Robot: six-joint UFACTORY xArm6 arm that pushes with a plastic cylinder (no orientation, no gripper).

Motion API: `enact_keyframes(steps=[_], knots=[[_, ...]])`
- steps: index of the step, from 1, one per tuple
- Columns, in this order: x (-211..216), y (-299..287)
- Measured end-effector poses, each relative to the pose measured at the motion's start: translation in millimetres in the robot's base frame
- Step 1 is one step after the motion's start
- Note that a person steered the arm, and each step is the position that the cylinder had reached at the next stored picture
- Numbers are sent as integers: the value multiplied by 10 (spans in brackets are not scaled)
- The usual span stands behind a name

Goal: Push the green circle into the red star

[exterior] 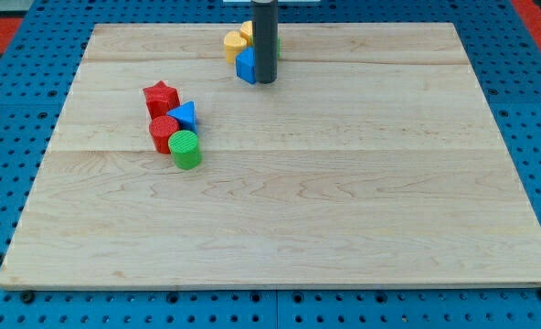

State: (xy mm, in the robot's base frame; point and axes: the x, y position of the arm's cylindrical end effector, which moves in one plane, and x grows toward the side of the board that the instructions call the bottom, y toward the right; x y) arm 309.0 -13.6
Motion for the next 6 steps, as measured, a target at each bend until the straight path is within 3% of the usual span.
enact_keyframes(steps=[1,3,4,6], knots=[[178,4],[1213,-431],[1171,-1106],[760,-1656]])
